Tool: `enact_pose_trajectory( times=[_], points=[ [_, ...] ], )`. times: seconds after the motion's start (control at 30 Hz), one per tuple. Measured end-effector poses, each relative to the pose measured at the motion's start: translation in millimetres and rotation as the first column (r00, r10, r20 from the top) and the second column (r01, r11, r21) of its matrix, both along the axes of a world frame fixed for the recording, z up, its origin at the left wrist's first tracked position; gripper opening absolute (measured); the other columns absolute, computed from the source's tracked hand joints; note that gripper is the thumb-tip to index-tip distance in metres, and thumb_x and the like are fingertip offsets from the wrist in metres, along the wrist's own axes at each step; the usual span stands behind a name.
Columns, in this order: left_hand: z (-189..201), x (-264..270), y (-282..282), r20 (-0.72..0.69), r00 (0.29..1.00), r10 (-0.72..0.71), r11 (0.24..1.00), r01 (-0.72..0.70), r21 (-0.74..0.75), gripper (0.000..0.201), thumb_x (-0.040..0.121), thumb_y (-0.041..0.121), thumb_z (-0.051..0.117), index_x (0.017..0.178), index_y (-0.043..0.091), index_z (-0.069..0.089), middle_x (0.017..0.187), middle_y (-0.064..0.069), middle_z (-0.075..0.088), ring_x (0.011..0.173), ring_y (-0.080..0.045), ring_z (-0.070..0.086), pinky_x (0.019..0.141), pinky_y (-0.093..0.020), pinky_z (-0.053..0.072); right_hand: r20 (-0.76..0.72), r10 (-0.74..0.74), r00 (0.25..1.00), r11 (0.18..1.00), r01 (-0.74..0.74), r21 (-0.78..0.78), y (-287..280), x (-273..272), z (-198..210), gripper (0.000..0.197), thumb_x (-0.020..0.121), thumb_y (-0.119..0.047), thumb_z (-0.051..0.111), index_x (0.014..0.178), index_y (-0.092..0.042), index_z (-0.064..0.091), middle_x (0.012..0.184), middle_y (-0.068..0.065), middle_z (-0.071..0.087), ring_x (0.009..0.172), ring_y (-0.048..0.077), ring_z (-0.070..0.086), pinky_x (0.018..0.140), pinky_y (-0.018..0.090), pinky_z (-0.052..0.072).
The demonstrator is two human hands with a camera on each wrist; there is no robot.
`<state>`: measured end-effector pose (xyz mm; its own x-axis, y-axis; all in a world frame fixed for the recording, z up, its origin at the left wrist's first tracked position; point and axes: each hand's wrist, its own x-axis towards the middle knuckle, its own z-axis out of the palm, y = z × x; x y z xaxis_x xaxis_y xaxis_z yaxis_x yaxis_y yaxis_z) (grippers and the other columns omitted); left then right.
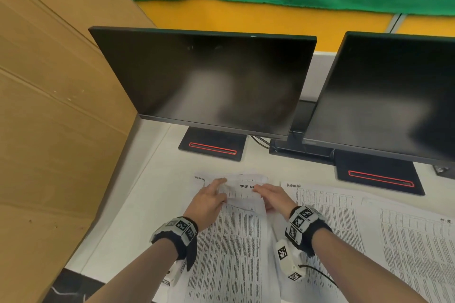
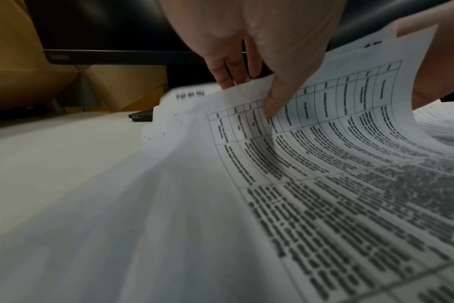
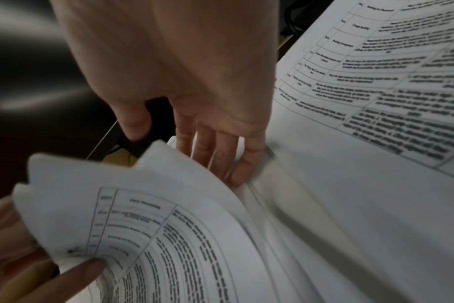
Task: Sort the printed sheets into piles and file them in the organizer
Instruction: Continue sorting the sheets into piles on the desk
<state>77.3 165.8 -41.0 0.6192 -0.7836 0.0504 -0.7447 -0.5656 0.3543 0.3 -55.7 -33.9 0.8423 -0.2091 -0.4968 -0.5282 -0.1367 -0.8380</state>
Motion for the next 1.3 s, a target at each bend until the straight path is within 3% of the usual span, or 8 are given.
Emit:
enact_pose_trajectory(
  times=[0.17,0.33,0.47,0.63,0.73,0.9,1.0,1.3],
  points=[
    [-4,-3,-1,0.011,1.0,-0.012,1.0,0.012,0.025,0.009,0.087,0.01,0.055,0.087,0.014,0.063,0.144,-0.006,0.033,0.082,-0.023,0.056,0.075,-0.035,0.051,-0.055,-0.032,0.998,0.999,0.033,0.007,2,0,-8,0.047,0.088,-0.057,0.047,0.11,-0.019,0.063,0.106,0.003,0.067,0.1,0.022,0.063,0.095,0.042,0.049],
    [-7,-4,0,0.035,0.999,-0.006,1.0,0.005,0.03,0.005,0.086,0.012,0.056,0.086,0.015,0.061,0.129,-0.005,0.038,0.078,-0.025,0.055,0.072,-0.036,0.051,0.032,0.02,0.999,0.993,-0.016,-0.113,4,0,-14,0.028,0.088,-0.032,0.062,0.112,-0.019,0.064,0.115,0.003,0.064,0.109,0.018,0.058,0.103,0.039,0.043],
    [-5,-2,-4,-0.017,1.0,0.008,0.999,-0.007,0.05,0.01,0.086,0.014,0.054,0.091,0.014,0.063,0.128,-0.003,0.044,0.093,-0.024,0.054,0.086,-0.037,0.046,0.059,0.047,0.997,0.981,-0.035,-0.188,11,2,-10,0.017,0.085,-0.022,0.065,0.096,-0.009,0.07,0.08,-0.001,0.063,0.076,0.012,0.057,0.084,0.032,0.046],
    [1,5,-10,-0.065,0.998,-0.007,0.996,0.013,0.09,0.011,0.082,0.018,0.057,0.091,0.015,0.063,0.098,0.001,0.061,0.096,-0.02,0.048,0.087,-0.037,0.043,-0.003,-0.128,0.992,0.99,0.128,-0.052,16,-1,-3,0.032,0.094,-0.015,0.046,0.126,-0.009,0.048,0.122,0.001,0.053,0.116,0.023,0.051,0.103,0.037,0.041],
    [3,10,-11,-0.148,0.988,0.039,0.998,-0.03,0.063,0.007,0.081,0.016,0.059,0.086,0.017,0.063,0.086,0.005,0.054,0.097,-0.018,0.045,0.087,-0.032,0.041,-0.157,-0.145,0.977,0.987,0.131,-0.091,19,-4,-13,0.025,0.091,0.0,0.042,0.115,-0.005,0.041,0.111,0.007,0.05,0.101,0.022,0.05,0.088,0.031,0.044],
    [16,23,-12,-0.288,0.958,0.022,0.991,0.017,0.132,0.01,0.083,0.012,0.055,0.083,0.022,0.054,0.087,0.004,0.055,0.088,-0.013,0.048,0.079,-0.025,0.037,-0.142,-0.187,0.972,0.956,0.147,-0.253,-3,-5,-20,0.027,0.09,-0.006,0.042,0.11,-0.005,0.06,0.108,0.011,0.065,0.103,0.029,0.061,0.094,0.04,0.051],
    [19,31,-10,-0.302,0.953,0.039,0.985,0.015,0.174,0.016,0.081,0.011,0.055,0.077,0.024,0.048,0.087,0.003,0.061,0.088,-0.019,0.057,0.076,-0.027,0.042,-0.134,-0.32,0.938,0.906,0.262,-0.331,-51,-15,-2,0.032,0.088,-0.003,0.042,0.118,0.0,0.055,0.119,0.019,0.06,0.11,0.035,0.057,0.098,0.041,0.046],
    [21,30,-17,-0.257,0.966,-0.011,0.973,0.069,0.219,0.016,0.086,0.009,0.051,0.077,0.02,0.045,0.083,0.004,0.055,0.081,-0.016,0.049,0.071,-0.026,0.034,-0.367,-0.433,0.824,0.755,0.109,-0.646,-161,-91,12,0.036,0.098,-0.012,0.037,0.125,0.009,0.049,0.135,0.025,0.049,0.124,0.037,0.049,0.101,0.036,0.037]
  ],
)
